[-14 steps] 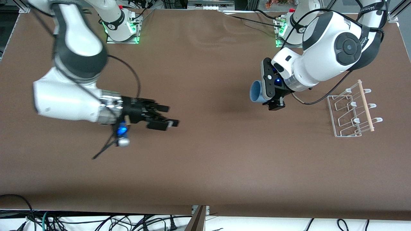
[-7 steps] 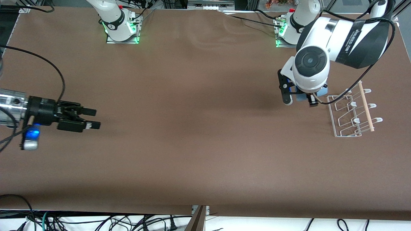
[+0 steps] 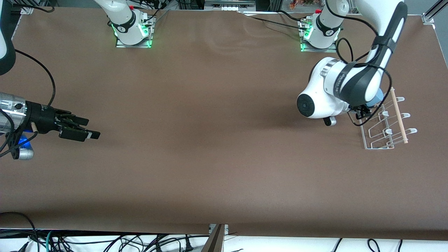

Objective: Transfer cup to left arm and place on rack
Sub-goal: 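Move the cup with the left gripper over the wire rack's pegs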

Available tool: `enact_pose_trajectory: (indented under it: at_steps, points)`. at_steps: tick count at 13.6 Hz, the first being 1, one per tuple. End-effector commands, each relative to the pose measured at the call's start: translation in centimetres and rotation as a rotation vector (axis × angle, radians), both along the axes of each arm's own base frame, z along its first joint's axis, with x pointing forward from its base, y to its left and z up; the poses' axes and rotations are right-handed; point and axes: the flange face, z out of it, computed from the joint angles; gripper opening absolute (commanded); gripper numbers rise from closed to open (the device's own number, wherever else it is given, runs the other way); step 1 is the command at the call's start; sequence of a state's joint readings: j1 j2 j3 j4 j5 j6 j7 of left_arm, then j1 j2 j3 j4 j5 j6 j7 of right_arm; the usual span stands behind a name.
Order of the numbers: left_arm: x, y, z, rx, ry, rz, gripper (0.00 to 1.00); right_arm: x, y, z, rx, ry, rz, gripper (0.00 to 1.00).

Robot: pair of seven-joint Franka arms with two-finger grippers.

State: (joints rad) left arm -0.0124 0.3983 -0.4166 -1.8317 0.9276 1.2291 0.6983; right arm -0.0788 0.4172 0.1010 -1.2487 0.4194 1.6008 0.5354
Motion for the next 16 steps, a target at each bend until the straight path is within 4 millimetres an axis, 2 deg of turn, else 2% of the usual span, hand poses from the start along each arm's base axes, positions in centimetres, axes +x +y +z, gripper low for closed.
enact_pose_trajectory:
  at_steps: [1, 2, 5, 7, 9, 12, 16]
  points:
    - [-3.3, 3.8, 0.2, 0.126, -0.010, -0.056, 0.00, -4.2, 0.0, 1.3, -0.088, -0.056, 0.103, 0.98]
    - [-3.9, 5.8, 0.3, 0.113, -0.034, -0.071, 0.00, -5.4, 0.0, 1.6, -0.097, -0.087, 0.168, 0.98]
    - [-5.9, 10.3, -2.5, 0.139, -0.030, -0.167, 0.00, -10.2, -0.9, 2.2, -0.260, -0.180, 0.276, 0.98]
    - [-7.6, 11.2, -3.4, 0.151, -0.022, -0.158, 0.00, -12.4, -0.3, 1.8, -0.343, -0.194, 0.375, 0.98]
    - [-8.6, 11.4, -4.7, 0.186, -0.061, -0.167, 0.00, -12.8, 0.3, 1.6, -0.447, -0.187, 0.468, 0.98]
    - [-10.8, 12.0, -7.6, 0.242, -0.124, -0.198, 0.00, -12.9, 0.2, 1.4, -0.466, -0.183, 0.527, 0.98]
    - [-10.9, 12.1, -9.3, 0.260, -0.140, -0.231, 0.00, -13.4, -0.9, 2.0, -0.445, -0.140, 0.575, 0.98]
